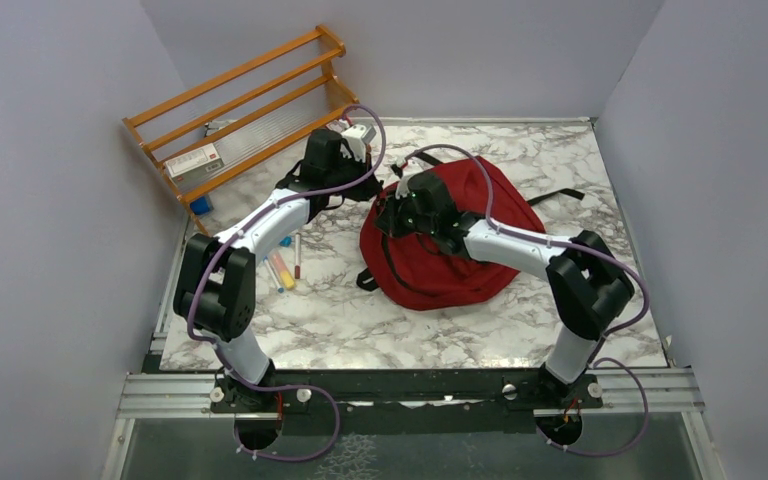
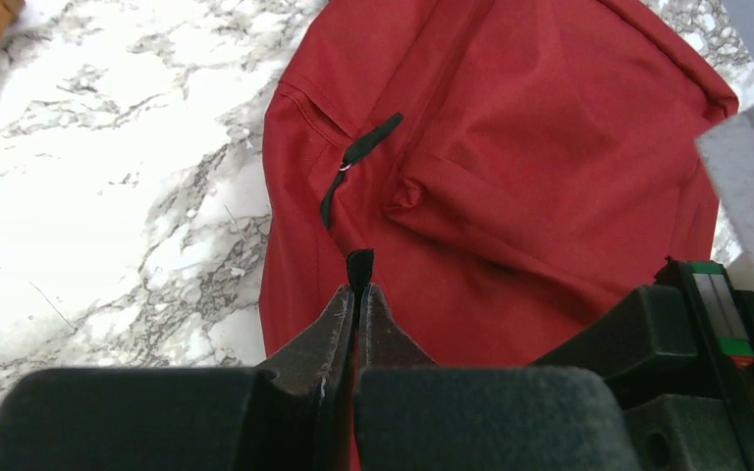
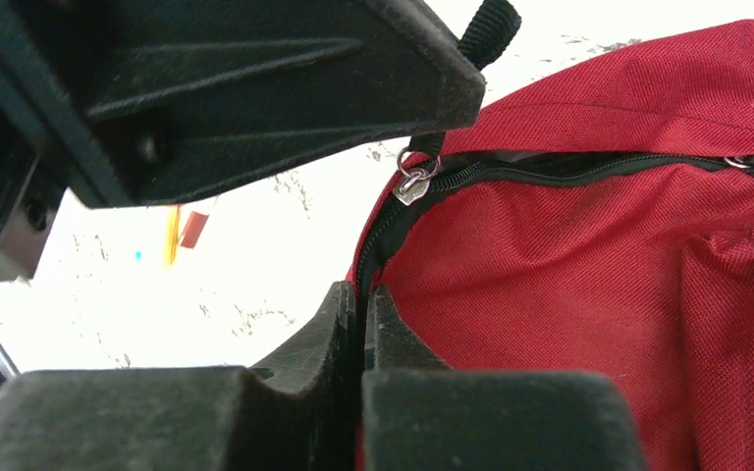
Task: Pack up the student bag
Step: Zip the student bag at the center of the board.
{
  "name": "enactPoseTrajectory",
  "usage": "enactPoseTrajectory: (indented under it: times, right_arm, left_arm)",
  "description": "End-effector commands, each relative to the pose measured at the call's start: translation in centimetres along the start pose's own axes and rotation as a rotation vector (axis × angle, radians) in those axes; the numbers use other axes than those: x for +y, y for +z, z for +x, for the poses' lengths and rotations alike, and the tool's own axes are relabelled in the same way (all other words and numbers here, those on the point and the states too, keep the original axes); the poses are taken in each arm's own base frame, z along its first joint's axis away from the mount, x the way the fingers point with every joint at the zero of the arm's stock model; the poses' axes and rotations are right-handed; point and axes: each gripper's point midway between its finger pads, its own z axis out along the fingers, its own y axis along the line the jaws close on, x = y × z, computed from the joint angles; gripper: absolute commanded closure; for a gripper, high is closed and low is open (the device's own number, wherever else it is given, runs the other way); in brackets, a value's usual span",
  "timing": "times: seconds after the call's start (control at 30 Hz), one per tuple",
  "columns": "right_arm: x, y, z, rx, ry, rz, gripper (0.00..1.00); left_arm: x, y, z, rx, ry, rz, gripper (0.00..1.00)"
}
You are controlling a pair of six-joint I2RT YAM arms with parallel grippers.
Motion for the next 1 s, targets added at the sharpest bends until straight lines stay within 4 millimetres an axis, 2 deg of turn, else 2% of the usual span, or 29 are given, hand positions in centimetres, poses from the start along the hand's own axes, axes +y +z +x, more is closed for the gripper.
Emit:
enactPoseTrajectory:
  times: [0.0,0.33,0.73,0.97]
  right_arm:
    - [2.9,-2.1,1.1,0.001,-0.072,-0.155,0.99]
    - [6.2,-6.7,3.6,0.024,-0.208,-0.412,0.99]
    - [7.8,-11.5,6.0,0.086,-0.287,-0.559,0.99]
    - [8.7,-13.7,8.8,0.180,-0.323,-0.693,0.99]
  left_arm:
    - [-1.0,0.2,-1.8,-0.045,0.036,0.035,1.00]
    - [-1.0,0.2,-1.8,-0.043,0.033,0.037,1.00]
    - [-1.4,0.3,-1.8,-0.046,0.027,0.062,1.00]
    - [-1.9,0.6,-1.5,-0.041,0.021,0.098,1.00]
